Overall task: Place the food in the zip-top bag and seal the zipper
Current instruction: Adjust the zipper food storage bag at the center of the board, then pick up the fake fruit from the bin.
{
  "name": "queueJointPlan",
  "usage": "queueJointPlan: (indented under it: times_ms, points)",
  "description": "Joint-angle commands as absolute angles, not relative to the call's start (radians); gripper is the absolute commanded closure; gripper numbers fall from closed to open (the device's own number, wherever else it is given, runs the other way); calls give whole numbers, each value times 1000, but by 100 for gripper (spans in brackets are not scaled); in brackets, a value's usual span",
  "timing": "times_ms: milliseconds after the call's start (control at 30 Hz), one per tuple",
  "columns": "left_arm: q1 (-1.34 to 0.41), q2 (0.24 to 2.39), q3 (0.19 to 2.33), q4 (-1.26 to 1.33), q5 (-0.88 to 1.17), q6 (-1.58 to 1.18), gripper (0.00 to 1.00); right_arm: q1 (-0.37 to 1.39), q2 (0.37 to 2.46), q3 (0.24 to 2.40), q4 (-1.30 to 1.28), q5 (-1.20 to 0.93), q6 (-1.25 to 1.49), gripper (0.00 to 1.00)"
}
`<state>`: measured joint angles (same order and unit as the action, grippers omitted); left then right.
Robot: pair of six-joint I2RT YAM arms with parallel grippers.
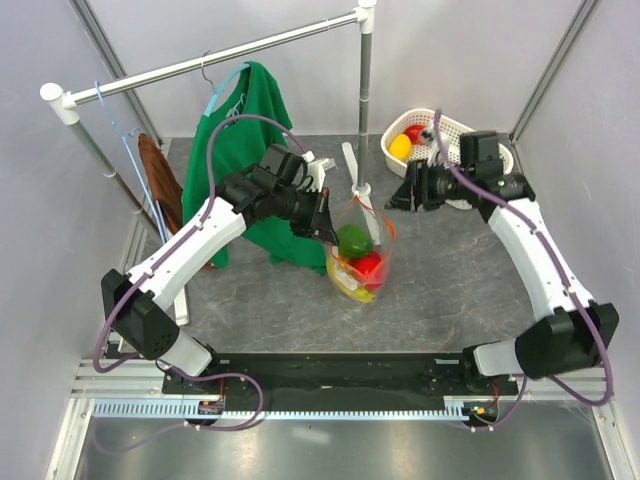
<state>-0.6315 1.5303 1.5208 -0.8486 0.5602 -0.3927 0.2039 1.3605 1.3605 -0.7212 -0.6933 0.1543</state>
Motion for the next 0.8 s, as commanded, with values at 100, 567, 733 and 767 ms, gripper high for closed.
queueJointPlan:
  times_ms: [100,567,733,767]
  points:
    - [-630,1560,1572,-802,588,-390,98,-29,1644,1624,-592,-718,86,6]
    - [-629,1557,1559,-799,594,-407,98,-87,2278,2149,-571,-519,-229,6]
    - [-627,1546,1552,-799,591,-402,98,-87,2358,2166,-535,-500,-232,6]
    - [-626,1546,1551,-802,591,-402,98,-86,2371,2161,-537,-499,-239,6]
